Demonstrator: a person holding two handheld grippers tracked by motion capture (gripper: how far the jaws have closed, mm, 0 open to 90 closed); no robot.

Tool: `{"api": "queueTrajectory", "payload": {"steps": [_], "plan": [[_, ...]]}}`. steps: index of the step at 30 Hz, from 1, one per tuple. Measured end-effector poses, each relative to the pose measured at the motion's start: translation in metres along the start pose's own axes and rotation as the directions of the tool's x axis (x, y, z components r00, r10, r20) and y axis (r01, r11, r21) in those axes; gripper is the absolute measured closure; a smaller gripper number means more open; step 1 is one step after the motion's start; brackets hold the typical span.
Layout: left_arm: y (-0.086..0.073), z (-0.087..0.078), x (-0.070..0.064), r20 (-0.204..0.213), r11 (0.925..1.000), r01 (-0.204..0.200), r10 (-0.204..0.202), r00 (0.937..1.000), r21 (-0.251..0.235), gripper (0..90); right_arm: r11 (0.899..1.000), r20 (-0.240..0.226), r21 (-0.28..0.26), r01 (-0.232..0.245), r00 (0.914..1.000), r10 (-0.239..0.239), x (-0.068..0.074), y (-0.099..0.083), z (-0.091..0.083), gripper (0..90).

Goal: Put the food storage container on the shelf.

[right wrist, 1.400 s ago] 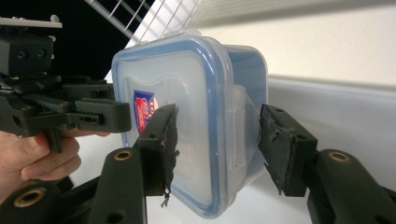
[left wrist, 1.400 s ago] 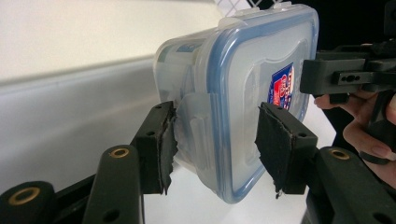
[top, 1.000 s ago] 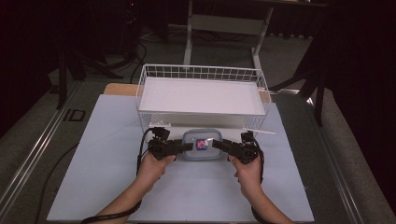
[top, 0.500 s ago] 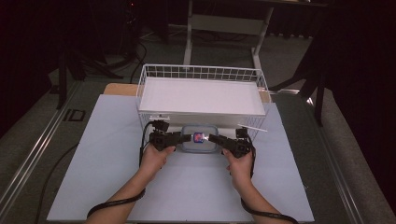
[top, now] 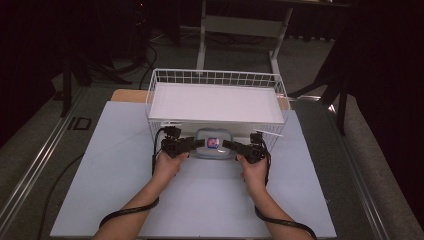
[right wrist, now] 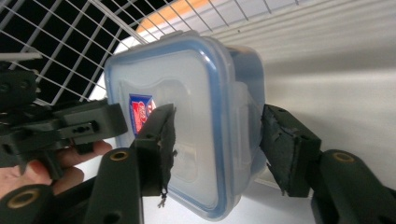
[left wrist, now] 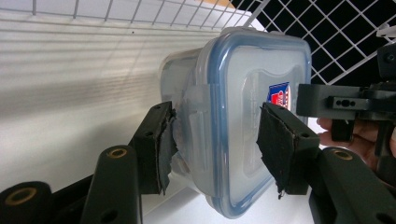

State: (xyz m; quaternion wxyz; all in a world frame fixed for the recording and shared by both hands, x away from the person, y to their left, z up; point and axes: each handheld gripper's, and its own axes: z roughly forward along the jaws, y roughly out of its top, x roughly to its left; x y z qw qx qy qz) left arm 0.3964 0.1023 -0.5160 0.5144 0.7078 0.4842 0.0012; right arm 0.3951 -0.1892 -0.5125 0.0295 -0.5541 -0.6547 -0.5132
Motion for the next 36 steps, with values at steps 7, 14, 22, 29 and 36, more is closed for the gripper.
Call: {"api": "queueTrajectory", "payload": {"steps": [7,14,22,29,36], "plan": [[-0.002,0.005,-0.001,-0.019,0.9996,0.0,-0.001,0.9998,-0.03,44.0,1.0,0.024,0.021,0.02,0.9995,-0.021,0.002,0.007,0.004,43.3],[-0.001,0.01,-0.002,-0.043,0.9995,0.015,-0.016,0.999,-0.028,39.3,0.999,0.047,-0.011,0.046,0.9979,-0.045,0.0,0.009,0.012,40.1],[-0.003,0.014,0.0,-0.066,0.9981,0.055,-0.056,0.9962,-0.027,32.4,0.994,0.097,-0.04,0.1,0.9906,-0.096,-0.002,0.009,0.012,44.0],[-0.002,0.011,-0.003,-0.092,0.9984,0.025,-0.03,0.9953,-0.051,33.4,0.994,0.104,-0.026,0.11,0.9889,-0.106,0.002,0.008,0.016,42.4],[-0.012,-0.002,-0.015,-0.093,0.9882,-0.116,0.107,0.9898,-0.1,17.1,0.984,0.126,-0.051,0.173,0.9782,-0.165,0.013,0.002,0.002,41.9]]}}
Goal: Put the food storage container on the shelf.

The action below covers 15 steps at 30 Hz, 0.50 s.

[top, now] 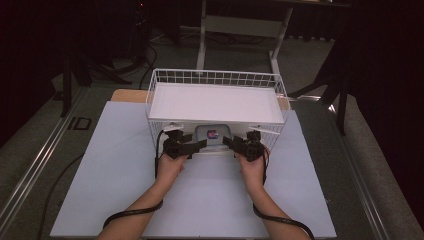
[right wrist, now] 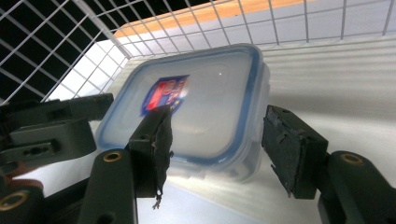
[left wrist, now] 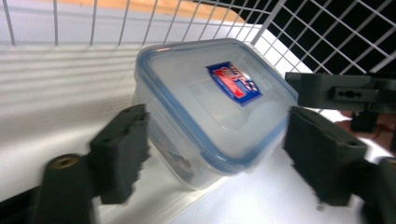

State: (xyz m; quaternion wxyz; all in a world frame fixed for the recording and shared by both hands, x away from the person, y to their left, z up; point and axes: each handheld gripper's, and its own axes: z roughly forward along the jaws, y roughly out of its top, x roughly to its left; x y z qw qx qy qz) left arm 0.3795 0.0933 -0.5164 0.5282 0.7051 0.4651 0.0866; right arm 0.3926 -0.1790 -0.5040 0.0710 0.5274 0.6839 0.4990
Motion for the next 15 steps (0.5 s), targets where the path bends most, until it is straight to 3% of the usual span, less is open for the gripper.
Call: {"api": "queueTrajectory", "payload": {"steps": [1,3,8,13,15], "plan": [[-0.002,-0.003,-0.003,0.01,0.9997,-0.019,0.019,0.9998,-0.013,15.9,1.0,0.003,-0.006,0.023,0.9997,-0.023,0.002,-0.001,-0.002,42.0],[-0.006,-0.01,-0.008,0.02,0.9963,-0.083,0.083,0.9963,-0.022,14.3,1.0,-0.001,-0.003,0.026,0.9997,-0.026,0.007,-0.004,-0.008,42.2],[-0.015,-0.03,-0.023,0.063,0.9903,-0.134,0.136,0.9887,-0.036,8.1,0.996,0.01,-0.013,0.091,0.9958,-0.091,0.018,-0.011,-0.017,44.6],[-0.022,-0.054,-0.04,0.11,0.9728,-0.23,0.232,0.9666,-0.025,4.7,0.994,0.002,0.001,0.114,0.9935,-0.114,0.027,-0.021,-0.019,45.2],[-0.026,-0.063,-0.044,0.132,0.9727,-0.23,0.232,0.9636,-0.031,4.4,0.993,-0.001,0.01,0.117,0.9931,-0.117,0.03,-0.025,-0.019,45.9]]}}
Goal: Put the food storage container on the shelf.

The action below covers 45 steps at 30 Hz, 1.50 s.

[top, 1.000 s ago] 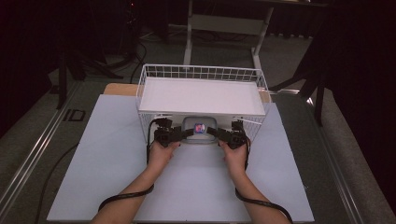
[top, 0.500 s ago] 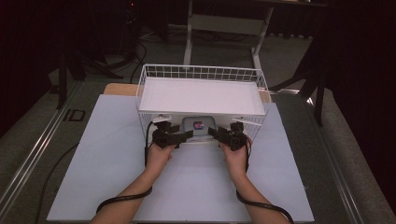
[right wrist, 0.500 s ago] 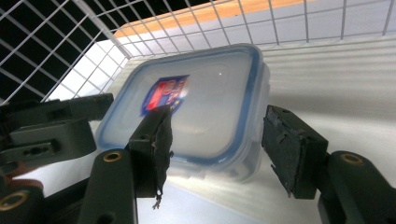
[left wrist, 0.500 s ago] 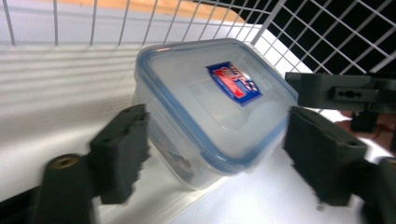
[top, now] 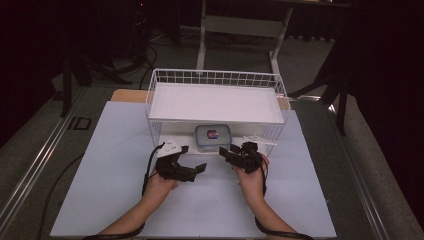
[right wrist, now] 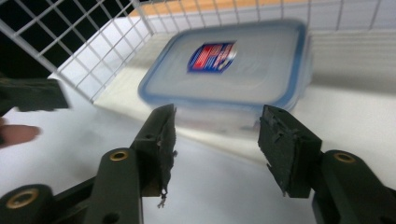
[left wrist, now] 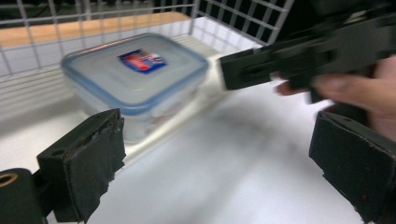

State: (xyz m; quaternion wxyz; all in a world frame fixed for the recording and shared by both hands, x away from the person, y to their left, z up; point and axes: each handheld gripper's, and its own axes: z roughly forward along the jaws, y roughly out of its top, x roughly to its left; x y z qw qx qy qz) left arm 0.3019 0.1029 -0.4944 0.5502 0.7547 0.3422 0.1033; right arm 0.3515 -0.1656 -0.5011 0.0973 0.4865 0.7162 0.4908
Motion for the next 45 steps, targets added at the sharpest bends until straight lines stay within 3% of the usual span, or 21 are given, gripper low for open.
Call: {"api": "queueTrajectory", "payload": {"steps": [8,11,12,13,16,22,30,36,45], "plan": [[-0.013,-0.04,-0.019,0.021,0.9995,-0.004,0.005,0.9998,-0.03,4.4,0.997,-0.008,0.048,0.064,0.9979,-0.064,0.011,-0.012,0.002,60.4],[-0.022,-0.053,-0.023,0.003,0.998,0.016,-0.016,0.9999,-0.061,4.5,0.997,-0.004,0.038,0.064,0.998,-0.063,0.013,-0.011,0.002,78.5],[-0.026,-0.057,-0.026,-0.007,0.9973,0.011,-0.011,0.9999,-0.072,4.5,0.997,0.007,0.037,0.069,0.9976,-0.07,0.013,-0.01,0.002,86.8],[-0.028,-0.059,-0.027,-0.023,0.9975,-0.008,0.006,0.9997,-0.07,4.5,0.995,0.018,0.046,0.083,0.9963,-0.084,0.015,-0.009,0.003,89.8],[-0.038,-0.065,-0.031,-0.038,0.9968,-0.035,0.033,0.9988,-0.072,4.5,0.993,0.031,0.062,0.099,0.9944,-0.101,0.017,-0.008,0.008,89.9],[-0.051,-0.065,-0.026,-0.02,0.9955,0.0,-0.002,0.9998,-0.095,4.5,0.994,0.046,0.061,0.089,0.9947,-0.092,0.017,-0.006,0.02,89.9],[-0.052,-0.062,-0.025,-0.03,0.9952,-0.048,0.046,0.9985,-0.085,4.5,0.995,0.047,0.061,0.073,0.996,-0.076,0.017,0.001,0.042,89.9],[-0.051,-0.065,-0.022,-0.033,0.9949,-0.039,0.037,0.9988,-0.093,4.5,0.995,0.066,0.063,0.072,0.9949,-0.076,0.016,0.002,0.059,89.9],[-0.052,-0.067,-0.02,-0.034,0.9945,-0.033,0.03,0.999,-0.1,4.5,0.999,0.092,0.029,0.031,0.9951,-0.034,0.007,0.009,0.07,89.9]]}}
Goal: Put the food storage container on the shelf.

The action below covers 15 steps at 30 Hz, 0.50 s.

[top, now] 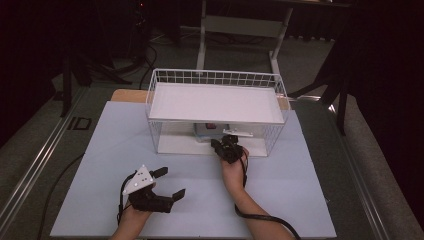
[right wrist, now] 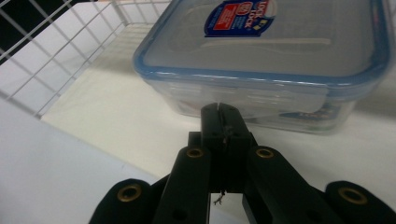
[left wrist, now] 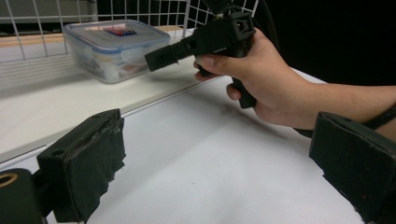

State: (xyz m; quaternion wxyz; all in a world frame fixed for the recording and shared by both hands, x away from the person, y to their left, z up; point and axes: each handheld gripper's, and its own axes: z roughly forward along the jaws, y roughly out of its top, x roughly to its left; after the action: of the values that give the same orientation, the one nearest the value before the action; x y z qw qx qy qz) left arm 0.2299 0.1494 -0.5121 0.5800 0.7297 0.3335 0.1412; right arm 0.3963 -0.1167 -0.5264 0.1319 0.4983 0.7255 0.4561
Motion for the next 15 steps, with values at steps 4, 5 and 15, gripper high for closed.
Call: {"api": "queueTrajectory", "payload": {"steps": [4,5,15], "plan": [[0.0,0.0,-0.001,0.002,0.9999,-0.01,0.01,0.9999,0.006,4.5,1.0,0.007,-0.009,-0.005,1.0,0.005,-0.002,0.001,0.003,89.9],[0.0,0.0,-0.001,0.003,0.9999,-0.012,0.012,0.9999,0.005,4.5,1.0,0.009,-0.007,-0.004,0.9999,0.004,-0.002,0.002,0.004,89.9],[-0.002,-0.001,-0.001,0.003,0.9999,-0.006,0.006,1.0,0.012,4.5,1.0,0.012,0.002,-0.018,0.9998,0.018,0.0,0.006,0.012,89.9]]}}
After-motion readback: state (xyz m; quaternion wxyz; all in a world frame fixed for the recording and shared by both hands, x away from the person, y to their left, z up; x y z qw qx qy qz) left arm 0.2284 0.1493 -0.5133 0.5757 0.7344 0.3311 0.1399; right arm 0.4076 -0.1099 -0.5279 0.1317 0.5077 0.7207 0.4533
